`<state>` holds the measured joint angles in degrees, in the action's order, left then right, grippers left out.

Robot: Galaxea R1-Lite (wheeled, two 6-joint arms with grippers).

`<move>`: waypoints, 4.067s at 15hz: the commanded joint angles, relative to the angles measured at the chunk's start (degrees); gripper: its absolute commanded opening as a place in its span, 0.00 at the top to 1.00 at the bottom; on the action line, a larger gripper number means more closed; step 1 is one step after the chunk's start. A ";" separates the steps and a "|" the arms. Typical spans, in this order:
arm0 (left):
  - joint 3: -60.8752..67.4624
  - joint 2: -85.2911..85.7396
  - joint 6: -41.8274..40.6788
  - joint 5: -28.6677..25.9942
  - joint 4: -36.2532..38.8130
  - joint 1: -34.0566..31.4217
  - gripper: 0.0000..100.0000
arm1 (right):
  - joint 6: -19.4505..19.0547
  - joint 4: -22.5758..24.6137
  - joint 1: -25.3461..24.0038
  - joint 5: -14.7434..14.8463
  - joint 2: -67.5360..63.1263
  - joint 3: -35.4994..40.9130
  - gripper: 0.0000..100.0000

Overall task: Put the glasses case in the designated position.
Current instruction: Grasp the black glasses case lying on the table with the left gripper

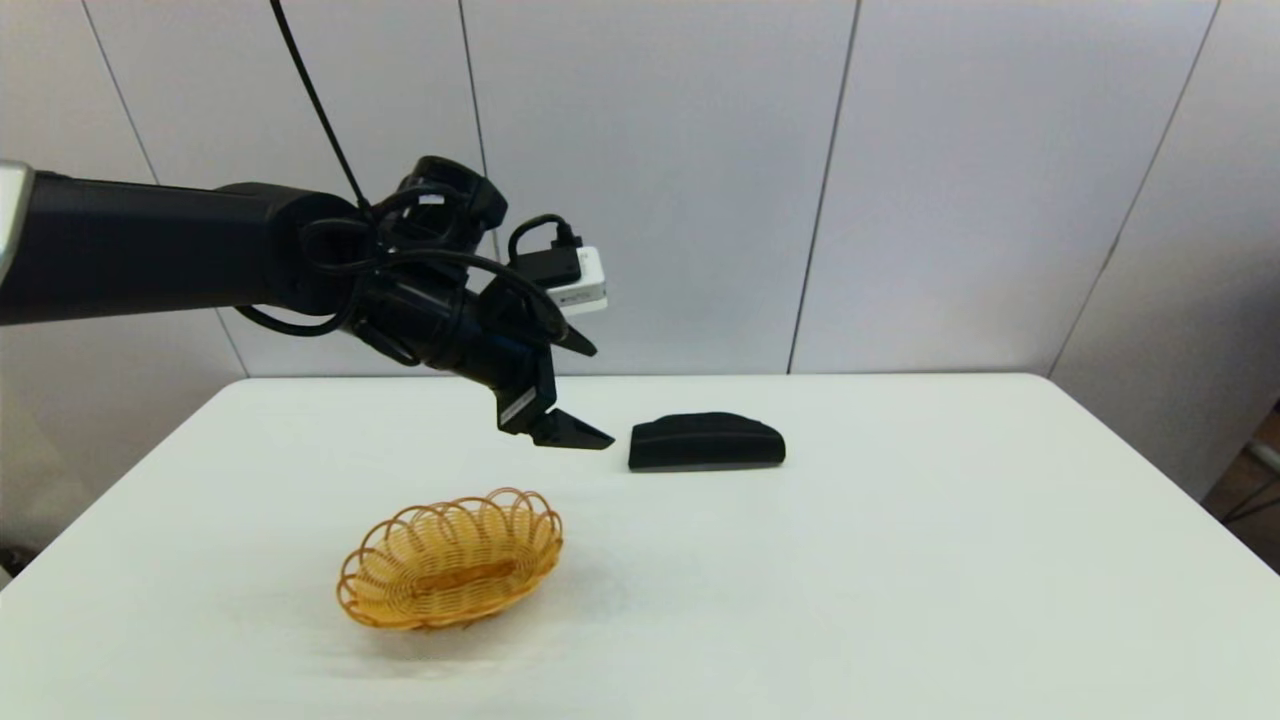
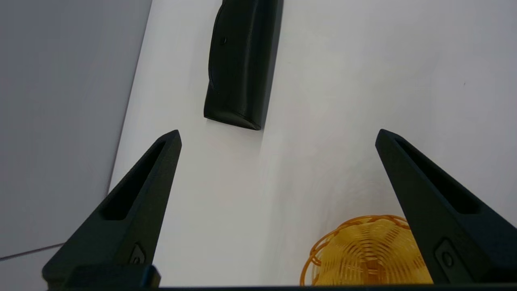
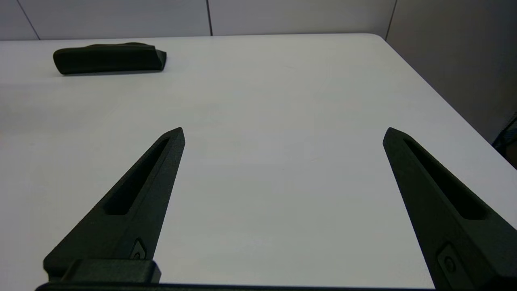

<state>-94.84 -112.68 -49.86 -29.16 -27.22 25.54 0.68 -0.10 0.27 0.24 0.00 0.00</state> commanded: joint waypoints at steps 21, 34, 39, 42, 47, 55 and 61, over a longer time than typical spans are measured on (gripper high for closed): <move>-6.14 -15.03 11.36 -0.37 5.95 3.29 0.00 | 0.02 0.01 0.00 0.02 0.00 0.00 0.00; -5.62 -18.81 14.00 -2.92 20.10 1.62 0.00 | 0.02 0.01 0.00 0.02 0.00 0.00 0.00; -5.70 -19.42 14.00 -2.92 20.45 1.71 0.00 | 0.02 0.01 0.00 0.02 0.00 0.00 0.00; -5.70 -20.21 14.00 -2.83 20.28 1.71 0.00 | 0.02 0.01 0.00 0.02 0.00 0.00 0.00; -5.79 -21.27 13.82 -2.83 20.01 1.71 0.00 | 0.02 0.01 0.00 0.02 0.00 0.00 0.00; -6.06 -21.97 13.74 -2.74 17.55 2.06 0.00 | 0.02 0.01 0.00 0.02 0.00 0.00 0.00; -6.14 -23.03 14.09 -2.66 17.73 2.85 0.00 | 0.02 0.01 0.00 0.02 0.00 0.00 0.00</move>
<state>-100.94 -135.41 -35.63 -31.63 -9.53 28.20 0.71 -0.10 0.24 0.27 0.00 0.00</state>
